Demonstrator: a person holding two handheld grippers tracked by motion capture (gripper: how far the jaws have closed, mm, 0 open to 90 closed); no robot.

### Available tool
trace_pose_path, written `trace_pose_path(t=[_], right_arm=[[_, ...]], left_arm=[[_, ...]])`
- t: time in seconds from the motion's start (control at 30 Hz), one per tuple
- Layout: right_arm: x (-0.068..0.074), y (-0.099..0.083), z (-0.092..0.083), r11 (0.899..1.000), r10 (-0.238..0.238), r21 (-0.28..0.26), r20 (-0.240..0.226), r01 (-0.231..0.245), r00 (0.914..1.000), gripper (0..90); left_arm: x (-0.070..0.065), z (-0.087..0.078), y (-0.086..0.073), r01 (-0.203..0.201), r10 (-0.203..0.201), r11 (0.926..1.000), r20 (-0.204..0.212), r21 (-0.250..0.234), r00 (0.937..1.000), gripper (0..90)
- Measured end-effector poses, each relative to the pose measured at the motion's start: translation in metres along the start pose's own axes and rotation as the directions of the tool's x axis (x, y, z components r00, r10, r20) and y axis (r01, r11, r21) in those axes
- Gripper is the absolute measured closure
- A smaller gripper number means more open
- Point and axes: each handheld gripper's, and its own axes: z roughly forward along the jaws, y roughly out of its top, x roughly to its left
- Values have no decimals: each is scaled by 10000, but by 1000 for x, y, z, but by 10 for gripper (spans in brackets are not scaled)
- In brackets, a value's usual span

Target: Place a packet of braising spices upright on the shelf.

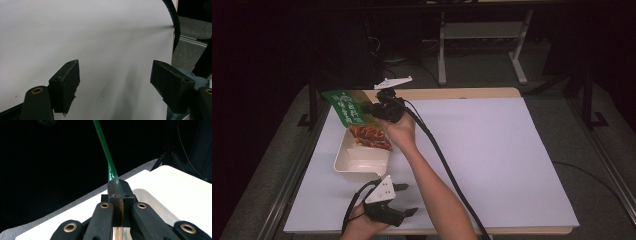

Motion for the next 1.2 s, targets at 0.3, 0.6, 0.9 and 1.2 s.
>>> trace_pose_path(t=[0.3,0.6,0.9,1.2], right_arm=[[-12,-12,4,9988,457,-194,177,-454,9988,899],[-23,-24,2,9986,464,-257,-38,-465,9989,896],[-27,-31,-1,9988,442,-209,78,-440,9990,895],[-25,-31,-3,9999,143,52,391,-146,9991,770]], left_arm=[[1,-1,0,29,-29,10000,8,-22,10000,229],[1,0,0,67,-67,10000,28,12,10000,229],[0,2,1,40,-40,10000,52,57,10000,229],[1,2,0,83,-83,10000,37,47,10000,229]])
